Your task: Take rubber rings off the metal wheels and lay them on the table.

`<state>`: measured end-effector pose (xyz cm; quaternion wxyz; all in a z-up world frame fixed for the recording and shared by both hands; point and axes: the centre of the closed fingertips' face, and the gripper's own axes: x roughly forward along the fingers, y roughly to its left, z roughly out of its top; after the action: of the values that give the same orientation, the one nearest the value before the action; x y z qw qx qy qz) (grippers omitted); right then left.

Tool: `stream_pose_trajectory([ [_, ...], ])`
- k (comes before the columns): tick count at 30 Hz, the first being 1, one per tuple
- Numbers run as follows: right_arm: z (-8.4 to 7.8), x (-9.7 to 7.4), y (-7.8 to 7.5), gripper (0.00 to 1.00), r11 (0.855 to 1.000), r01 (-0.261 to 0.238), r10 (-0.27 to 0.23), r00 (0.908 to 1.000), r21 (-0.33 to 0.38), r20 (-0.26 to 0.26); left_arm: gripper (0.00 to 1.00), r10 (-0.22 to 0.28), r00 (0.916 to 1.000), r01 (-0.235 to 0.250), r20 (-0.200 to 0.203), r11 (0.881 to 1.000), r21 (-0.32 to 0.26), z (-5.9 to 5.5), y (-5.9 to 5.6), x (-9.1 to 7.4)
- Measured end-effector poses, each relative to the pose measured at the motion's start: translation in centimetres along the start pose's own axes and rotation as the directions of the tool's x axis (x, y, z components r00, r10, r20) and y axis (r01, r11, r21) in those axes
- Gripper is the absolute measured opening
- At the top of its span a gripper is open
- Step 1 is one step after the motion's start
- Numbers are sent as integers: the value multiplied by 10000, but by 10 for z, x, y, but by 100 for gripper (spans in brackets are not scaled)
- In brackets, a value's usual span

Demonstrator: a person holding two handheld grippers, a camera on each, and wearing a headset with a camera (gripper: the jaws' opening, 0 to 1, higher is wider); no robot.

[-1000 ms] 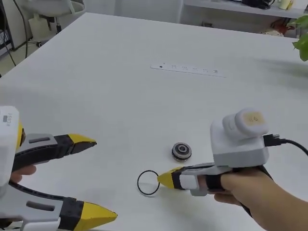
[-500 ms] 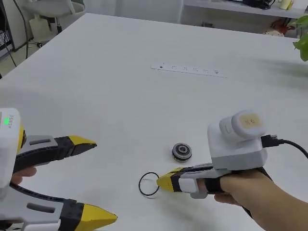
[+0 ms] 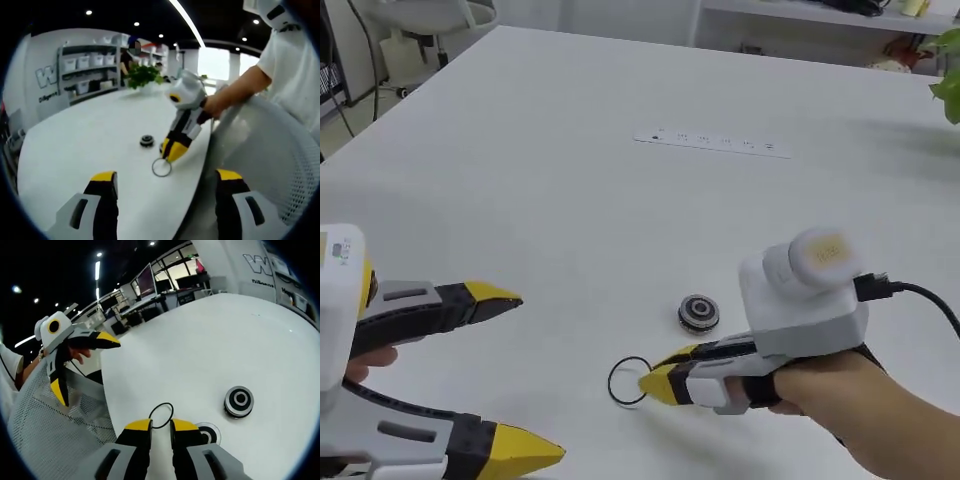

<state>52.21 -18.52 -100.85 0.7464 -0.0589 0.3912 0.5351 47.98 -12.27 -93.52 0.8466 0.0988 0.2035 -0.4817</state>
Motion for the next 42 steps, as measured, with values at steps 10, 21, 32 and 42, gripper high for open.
stream_pose_trajectory([
  [10,1,-1,-3,16,9974,263,-266,9996,-675,-45,80,17,10000,-17,-2,10000,31,0,0,0],
  [21,13,-8,-4,16,9945,382,-349,9988,-974,352,80,19,10000,-18,-44,10000,25,0,0,0],
  [32,42,-28,-13,18,9925,787,-638,9861,-932,1534,80,16,10000,-16,-96,10000,14,-1,-1,0],
  [42,65,-53,-25,18,9924,1141,-982,9597,-460,2632,81,-96,9998,101,-156,9995,300,0,-3,1],
])
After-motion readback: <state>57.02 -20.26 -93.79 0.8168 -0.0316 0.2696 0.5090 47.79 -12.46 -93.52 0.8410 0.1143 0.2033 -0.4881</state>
